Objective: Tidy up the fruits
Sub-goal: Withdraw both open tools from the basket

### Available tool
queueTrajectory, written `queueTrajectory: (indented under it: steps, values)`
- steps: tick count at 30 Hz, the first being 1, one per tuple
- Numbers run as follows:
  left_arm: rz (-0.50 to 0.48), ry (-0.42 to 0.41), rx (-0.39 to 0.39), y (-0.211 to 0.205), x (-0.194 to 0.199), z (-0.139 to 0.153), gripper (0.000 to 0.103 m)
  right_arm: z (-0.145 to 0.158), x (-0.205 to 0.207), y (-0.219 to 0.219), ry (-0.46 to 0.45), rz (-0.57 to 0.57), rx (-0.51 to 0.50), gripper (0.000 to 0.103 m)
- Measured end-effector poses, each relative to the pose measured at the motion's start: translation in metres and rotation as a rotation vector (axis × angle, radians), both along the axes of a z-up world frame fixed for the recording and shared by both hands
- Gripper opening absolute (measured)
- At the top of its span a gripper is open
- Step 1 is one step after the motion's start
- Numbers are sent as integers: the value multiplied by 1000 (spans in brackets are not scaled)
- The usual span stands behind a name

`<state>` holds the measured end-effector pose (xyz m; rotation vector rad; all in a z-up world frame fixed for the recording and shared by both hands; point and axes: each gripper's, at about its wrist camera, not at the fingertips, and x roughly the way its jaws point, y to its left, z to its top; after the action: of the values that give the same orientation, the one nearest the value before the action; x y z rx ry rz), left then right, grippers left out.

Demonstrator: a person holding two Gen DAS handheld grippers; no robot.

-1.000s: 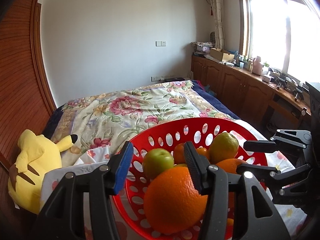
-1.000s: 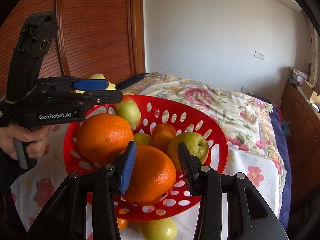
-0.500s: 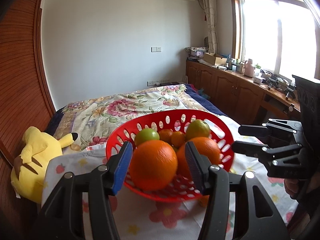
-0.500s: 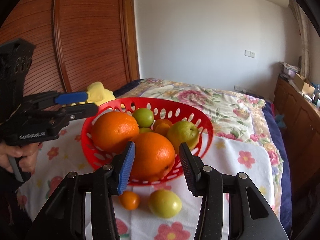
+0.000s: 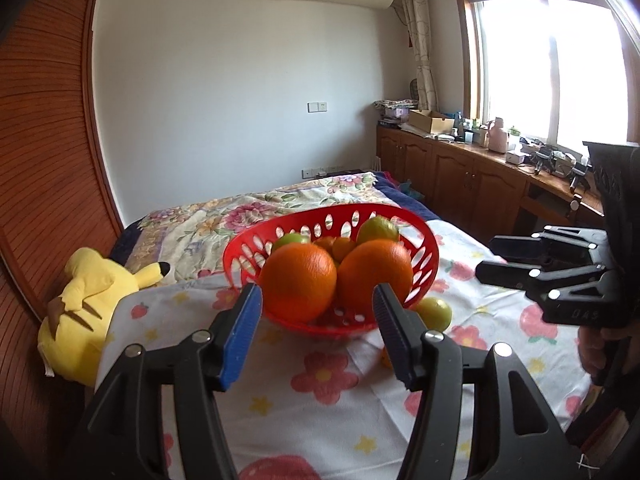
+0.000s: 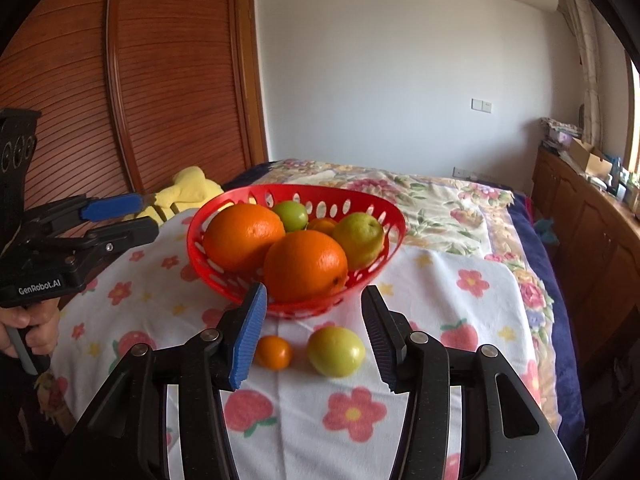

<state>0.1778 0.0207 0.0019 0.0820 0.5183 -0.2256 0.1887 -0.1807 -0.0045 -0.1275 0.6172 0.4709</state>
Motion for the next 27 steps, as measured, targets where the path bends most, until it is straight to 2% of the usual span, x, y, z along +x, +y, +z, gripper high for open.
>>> queueTrajectory:
  steps: [9,15,19,27]
  values:
    - [24,86,-5,3,-2,-47,59,-21,-7,-6,39,-11,1,49]
    - [17,101,-17,-1,-4,-74,59,-41,-2,-7,74,-15,-7,47]
    - [19,83,-26,-4,-4,-82,59,-53,4,-7,91,-20,-20,47]
    - [17,62,-51,-1,-5,-80,59,-74,23,-7,142,-48,-31,47]
